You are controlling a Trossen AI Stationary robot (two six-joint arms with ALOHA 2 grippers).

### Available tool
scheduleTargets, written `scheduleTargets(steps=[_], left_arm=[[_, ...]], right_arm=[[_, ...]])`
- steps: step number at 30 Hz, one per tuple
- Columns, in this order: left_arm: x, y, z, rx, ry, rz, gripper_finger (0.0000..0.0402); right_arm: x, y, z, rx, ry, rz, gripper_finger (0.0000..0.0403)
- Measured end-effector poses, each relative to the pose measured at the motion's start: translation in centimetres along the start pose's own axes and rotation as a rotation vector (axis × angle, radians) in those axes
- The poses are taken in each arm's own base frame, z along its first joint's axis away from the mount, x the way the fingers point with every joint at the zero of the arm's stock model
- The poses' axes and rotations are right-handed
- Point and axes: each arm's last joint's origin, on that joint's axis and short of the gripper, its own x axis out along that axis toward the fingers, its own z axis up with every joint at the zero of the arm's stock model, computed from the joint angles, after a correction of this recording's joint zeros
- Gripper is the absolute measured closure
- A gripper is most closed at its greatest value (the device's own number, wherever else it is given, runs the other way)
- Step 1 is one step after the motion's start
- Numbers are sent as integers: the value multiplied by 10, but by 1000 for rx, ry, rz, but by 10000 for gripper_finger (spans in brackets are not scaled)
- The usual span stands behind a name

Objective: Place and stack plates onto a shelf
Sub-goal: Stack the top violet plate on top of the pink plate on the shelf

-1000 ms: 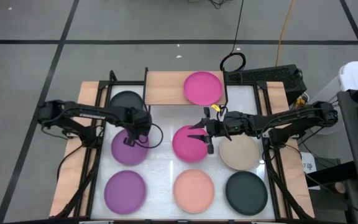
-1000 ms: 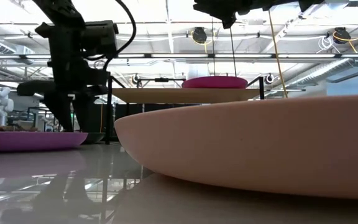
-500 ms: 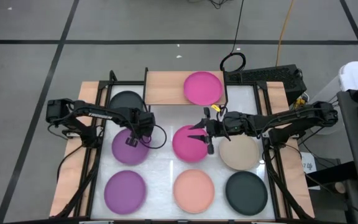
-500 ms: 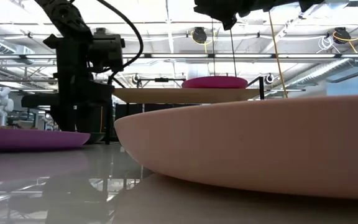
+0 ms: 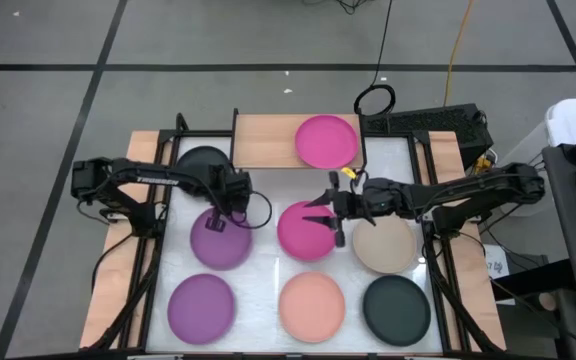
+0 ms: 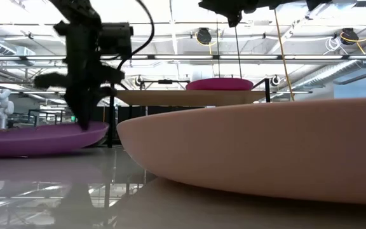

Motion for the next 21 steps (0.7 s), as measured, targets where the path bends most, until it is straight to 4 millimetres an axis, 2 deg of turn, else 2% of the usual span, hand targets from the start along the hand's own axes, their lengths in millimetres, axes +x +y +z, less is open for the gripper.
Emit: scheduleTargets(steps=[5, 10, 14, 17, 19, 21], left_arm=[[-38, 10, 18, -33, -41, 23, 392], [-91, 22, 35, -64, -133, 45, 392], [-142, 42, 45, -105, -291, 138, 392], [-177, 62, 48, -172, -445, 224, 392], [-194, 78, 49, -221, -542, 257, 392], [-203, 93, 52, -264, -578, 273, 392]], right_arm=[[-15, -1, 11, 2, -27, -1, 278], [-43, -3, 24, 4, -38, -1, 278], [-61, -3, 31, 0, -57, 2, 278], [-70, -2, 25, -26, -82, 4, 278], [-75, -1, 19, -48, -104, 0, 278], [-80, -1, 15, -63, -143, -7, 278]])
